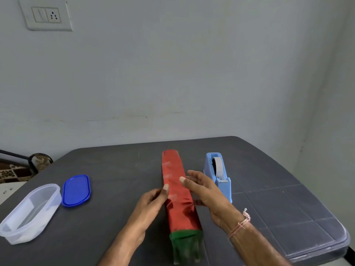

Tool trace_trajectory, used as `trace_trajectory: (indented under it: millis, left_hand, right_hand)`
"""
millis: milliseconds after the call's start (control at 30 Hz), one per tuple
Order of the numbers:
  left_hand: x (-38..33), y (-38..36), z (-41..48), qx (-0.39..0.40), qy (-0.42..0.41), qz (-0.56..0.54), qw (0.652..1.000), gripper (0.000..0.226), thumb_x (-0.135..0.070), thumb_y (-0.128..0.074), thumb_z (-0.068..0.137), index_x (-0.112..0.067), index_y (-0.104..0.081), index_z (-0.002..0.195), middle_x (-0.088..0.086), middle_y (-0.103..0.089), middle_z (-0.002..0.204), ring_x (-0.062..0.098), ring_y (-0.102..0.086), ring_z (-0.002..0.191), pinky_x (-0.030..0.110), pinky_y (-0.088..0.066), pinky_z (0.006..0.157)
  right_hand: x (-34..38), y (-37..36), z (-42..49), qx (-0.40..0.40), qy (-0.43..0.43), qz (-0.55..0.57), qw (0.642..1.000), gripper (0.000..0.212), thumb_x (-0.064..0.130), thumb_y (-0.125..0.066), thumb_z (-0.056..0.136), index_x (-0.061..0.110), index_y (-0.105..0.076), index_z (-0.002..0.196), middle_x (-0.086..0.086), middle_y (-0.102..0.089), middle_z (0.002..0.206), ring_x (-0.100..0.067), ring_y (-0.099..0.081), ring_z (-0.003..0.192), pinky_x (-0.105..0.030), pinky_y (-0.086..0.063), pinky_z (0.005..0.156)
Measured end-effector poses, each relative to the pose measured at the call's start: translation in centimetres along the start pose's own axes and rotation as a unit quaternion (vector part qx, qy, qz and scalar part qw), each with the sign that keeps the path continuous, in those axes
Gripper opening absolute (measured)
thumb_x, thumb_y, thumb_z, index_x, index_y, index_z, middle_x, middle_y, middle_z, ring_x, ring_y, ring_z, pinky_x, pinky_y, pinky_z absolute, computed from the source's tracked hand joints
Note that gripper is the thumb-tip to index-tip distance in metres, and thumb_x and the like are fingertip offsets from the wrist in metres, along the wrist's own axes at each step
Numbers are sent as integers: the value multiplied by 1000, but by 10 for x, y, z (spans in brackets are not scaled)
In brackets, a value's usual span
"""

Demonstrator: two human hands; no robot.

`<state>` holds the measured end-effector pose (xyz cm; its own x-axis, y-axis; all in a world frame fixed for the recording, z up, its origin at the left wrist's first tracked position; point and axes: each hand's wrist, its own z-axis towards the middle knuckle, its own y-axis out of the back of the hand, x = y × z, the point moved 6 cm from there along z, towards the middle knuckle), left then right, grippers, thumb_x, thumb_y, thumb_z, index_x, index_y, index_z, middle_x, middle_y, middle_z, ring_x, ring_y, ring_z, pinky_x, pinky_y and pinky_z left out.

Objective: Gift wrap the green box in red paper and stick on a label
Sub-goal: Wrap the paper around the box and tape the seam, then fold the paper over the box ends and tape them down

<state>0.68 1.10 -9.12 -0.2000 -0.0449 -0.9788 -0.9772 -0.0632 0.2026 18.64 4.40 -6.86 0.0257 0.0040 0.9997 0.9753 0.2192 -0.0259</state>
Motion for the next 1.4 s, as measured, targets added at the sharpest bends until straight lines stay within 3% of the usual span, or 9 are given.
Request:
trace_trajectory:
  millis: [67,200,300,433,533,700,833,1067,1400]
  left_hand:
    - [-1,5,2,18,39,-6,999,44,-60,-63,87,-22,-78,104,-5,-80,100,14,-75,98,26,-52,82]
    - [-10,19,12,19,69,5,997,44,-69,-58,87,-28,-75,88,-17,-77,78,-2,-70,78,22,-46,71]
    - [-16,24,26,35,69,38,996,50,-75,-59,84,-33,-79,101,-24,-76,81,-10,-67,82,16,-42,69]
    - [-8,38,40,21,91,43,995,42,-58,-73,84,-21,-80,104,-7,-81,88,7,-76,80,22,-51,72]
    - [16,45,36,40,149,-9,988,46,-53,-72,87,-12,-81,106,6,-81,99,21,-78,92,37,-56,96]
    - [44,36,24,80,187,-141,969,44,-47,-70,89,-8,-82,107,16,-76,116,30,-74,108,46,-49,110]
    - [39,35,28,113,133,-194,965,47,-40,-74,92,-9,-72,126,14,-71,128,29,-67,122,48,-43,115]
    - [1,43,41,84,-45,-103,990,66,-18,-81,79,-25,-53,139,-1,-69,134,17,-58,133,33,-44,112]
    - [-60,39,8,9,-189,-10,982,91,-88,-67,64,-46,-48,143,-25,-60,139,-6,-51,134,27,-42,113]
  right_hand:
    - [4,-6,0,20,8,-12,1000,59,50,-74,88,31,-54,140,14,-63,135,1,-62,117,-35,-53,100]
    - [2,-20,-1,56,14,-25,998,56,52,-62,95,30,-50,146,19,-63,134,13,-60,113,-12,-47,89]
    - [-5,-30,2,82,7,-44,996,56,58,-51,98,33,-46,148,17,-62,139,8,-54,126,-9,-41,87]
    - [-14,-25,14,52,32,-87,994,52,50,-63,97,33,-49,144,11,-61,140,-1,-58,127,-19,-50,97]
    - [-38,-2,30,-16,-4,-114,993,72,48,-74,90,23,-44,151,6,-49,150,-14,-47,138,-39,-46,112]
    - [-75,-9,40,60,-141,57,987,83,56,-82,79,11,-54,142,-3,-72,124,-22,-72,108,-41,-60,89]
    - [-60,-11,46,87,-94,76,989,59,48,-75,87,22,-60,137,-8,-74,122,-28,-72,108,-43,-59,90]
    - [16,-2,48,135,74,-32,988,73,18,-76,92,30,-39,154,6,-56,150,-16,-58,134,-38,-51,109]
    - [58,2,8,144,172,-95,970,61,14,-57,104,26,-32,159,7,-52,154,-11,-45,145,-36,-38,120]
